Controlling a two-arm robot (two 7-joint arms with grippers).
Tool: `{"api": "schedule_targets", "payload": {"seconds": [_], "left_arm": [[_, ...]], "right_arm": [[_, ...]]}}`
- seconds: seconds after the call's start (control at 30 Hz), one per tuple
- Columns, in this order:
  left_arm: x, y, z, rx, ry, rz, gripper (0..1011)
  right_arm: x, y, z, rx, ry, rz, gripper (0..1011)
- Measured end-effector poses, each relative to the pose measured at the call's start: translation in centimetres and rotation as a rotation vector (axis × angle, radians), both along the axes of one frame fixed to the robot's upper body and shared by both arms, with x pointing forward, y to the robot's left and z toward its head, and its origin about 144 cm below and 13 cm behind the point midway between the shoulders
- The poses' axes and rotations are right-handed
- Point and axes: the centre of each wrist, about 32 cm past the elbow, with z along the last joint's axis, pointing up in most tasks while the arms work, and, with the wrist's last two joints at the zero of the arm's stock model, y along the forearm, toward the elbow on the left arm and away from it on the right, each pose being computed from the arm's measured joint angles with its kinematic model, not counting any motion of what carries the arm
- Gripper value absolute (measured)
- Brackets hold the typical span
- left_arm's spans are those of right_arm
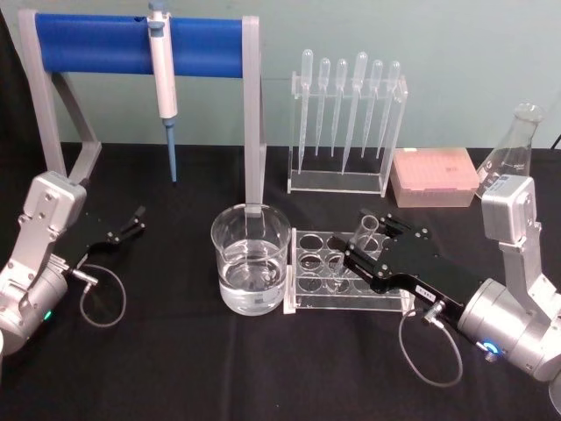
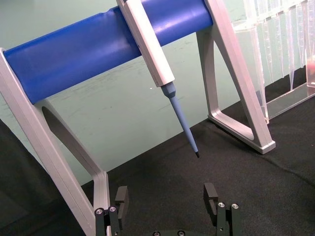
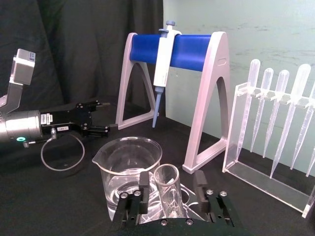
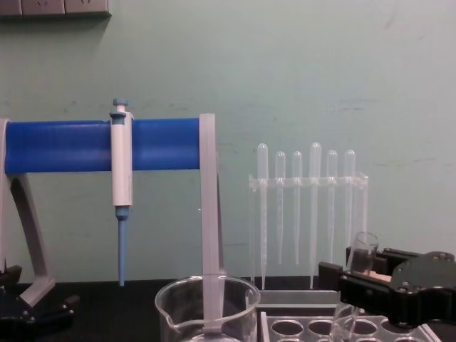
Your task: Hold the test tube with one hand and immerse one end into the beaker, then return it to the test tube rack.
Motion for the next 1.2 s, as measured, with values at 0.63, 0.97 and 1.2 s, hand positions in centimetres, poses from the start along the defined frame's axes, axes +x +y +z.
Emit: {"api": "schedule_targets", "payload": {"seconds": [0.63,0.97,1.2], "left_arm": [[0.0,0.0,0.0,0.000,0.000,0.000,1000],[0.0,0.0,0.0,0.000,0.000,0.000,1000],[0.0,0.0,0.0,0.000,0.000,0.000,1000]], "right_arm": [[0.0,0.0,0.0,0.001,-0.001,0.000,226],[0.8,-0.3,1.3,-0.030,-0.009,0.022,226],[2.7,-0.9,5.0,-0.076,-0.002,0.075,226]]}}
